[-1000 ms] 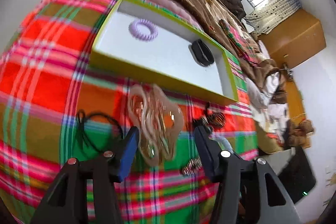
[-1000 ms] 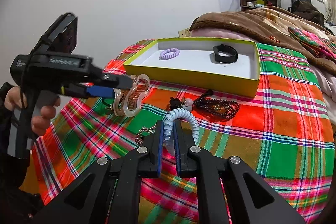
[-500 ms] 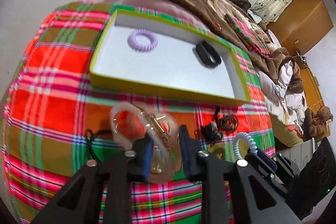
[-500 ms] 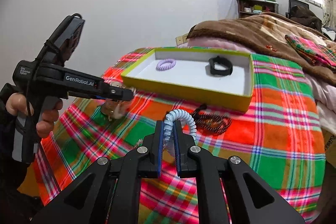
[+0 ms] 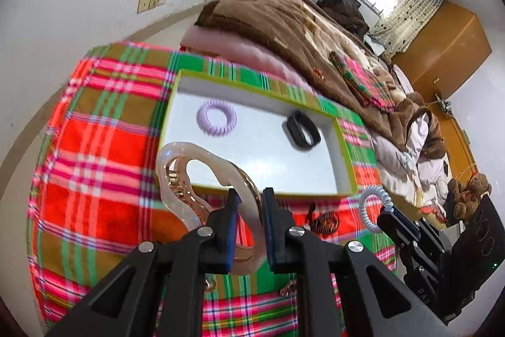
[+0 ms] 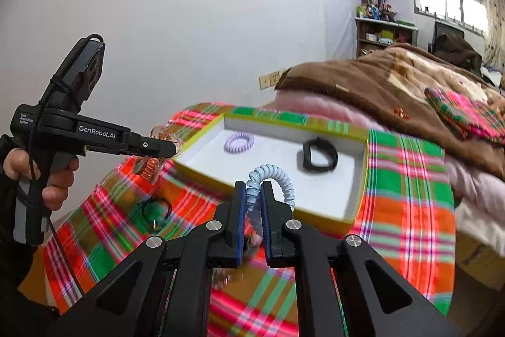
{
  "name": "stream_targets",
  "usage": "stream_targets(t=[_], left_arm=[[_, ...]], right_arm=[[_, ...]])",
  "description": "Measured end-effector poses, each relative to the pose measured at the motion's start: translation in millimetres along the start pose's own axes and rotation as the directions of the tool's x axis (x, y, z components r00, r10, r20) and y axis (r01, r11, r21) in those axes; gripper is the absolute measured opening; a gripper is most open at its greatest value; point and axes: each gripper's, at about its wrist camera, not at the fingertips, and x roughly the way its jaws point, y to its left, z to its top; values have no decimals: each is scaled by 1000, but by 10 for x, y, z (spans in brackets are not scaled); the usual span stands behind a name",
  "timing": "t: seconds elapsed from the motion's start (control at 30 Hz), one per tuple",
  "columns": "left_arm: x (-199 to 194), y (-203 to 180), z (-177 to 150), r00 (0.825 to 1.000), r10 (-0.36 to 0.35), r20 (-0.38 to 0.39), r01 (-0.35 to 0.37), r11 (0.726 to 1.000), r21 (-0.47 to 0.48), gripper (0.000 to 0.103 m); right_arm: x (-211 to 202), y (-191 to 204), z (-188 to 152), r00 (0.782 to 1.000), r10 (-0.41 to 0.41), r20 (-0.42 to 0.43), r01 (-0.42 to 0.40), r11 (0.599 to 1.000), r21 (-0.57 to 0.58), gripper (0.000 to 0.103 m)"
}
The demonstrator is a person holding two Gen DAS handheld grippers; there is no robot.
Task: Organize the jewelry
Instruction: 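Lower the claw clip into the box with the left gripper while the right carries the blue coil in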
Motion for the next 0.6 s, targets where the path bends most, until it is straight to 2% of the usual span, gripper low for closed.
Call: stream_targets(t=[0.27, 0.6], left_arm=[[-38, 62, 313, 999, 5, 36, -5, 1000, -3, 16], [272, 119, 494, 1000, 10, 3, -10, 1000, -11, 16]], right_arm=[[382, -14, 415, 1000, -19, -20, 18, 999, -43, 9], [1020, -98, 648, 994, -35, -107, 31, 999, -43, 9]])
